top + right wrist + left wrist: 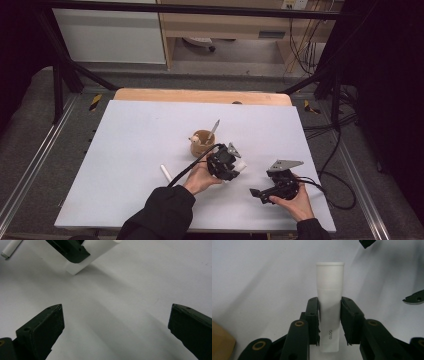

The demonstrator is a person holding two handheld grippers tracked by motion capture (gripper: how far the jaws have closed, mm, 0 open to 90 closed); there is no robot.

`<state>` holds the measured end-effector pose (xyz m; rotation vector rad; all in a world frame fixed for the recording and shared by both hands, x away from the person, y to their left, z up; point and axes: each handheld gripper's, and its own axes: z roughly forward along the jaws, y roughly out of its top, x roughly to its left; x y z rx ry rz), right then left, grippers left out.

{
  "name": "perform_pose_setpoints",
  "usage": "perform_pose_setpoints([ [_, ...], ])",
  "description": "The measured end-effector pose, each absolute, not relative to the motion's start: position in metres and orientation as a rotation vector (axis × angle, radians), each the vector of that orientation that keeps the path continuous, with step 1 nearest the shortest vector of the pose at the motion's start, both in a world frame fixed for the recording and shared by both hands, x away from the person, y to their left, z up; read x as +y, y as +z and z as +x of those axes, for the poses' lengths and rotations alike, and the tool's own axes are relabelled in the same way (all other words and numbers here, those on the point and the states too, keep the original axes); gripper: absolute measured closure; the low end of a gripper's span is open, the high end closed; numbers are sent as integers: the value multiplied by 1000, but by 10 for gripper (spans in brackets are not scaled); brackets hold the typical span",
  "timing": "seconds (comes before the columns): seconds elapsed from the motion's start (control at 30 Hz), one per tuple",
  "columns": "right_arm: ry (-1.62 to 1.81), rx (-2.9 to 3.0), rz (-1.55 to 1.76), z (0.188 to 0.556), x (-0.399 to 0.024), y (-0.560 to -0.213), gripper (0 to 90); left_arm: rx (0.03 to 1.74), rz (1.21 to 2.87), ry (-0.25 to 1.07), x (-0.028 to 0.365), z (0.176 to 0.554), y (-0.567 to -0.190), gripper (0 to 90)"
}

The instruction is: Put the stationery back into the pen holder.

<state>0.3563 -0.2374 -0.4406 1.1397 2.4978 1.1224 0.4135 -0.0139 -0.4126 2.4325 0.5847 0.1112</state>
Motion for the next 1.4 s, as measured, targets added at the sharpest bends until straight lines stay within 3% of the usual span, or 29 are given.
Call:
perform_pose_setpoints([
  [0.4,1118,2504,1126,357,-237,-441,11,610,2518,78,-23,421,-431,686],
  [1.4,1120,2503,1132,357,-238,-441,10,554,2587,83,-20,418,-420,698],
])
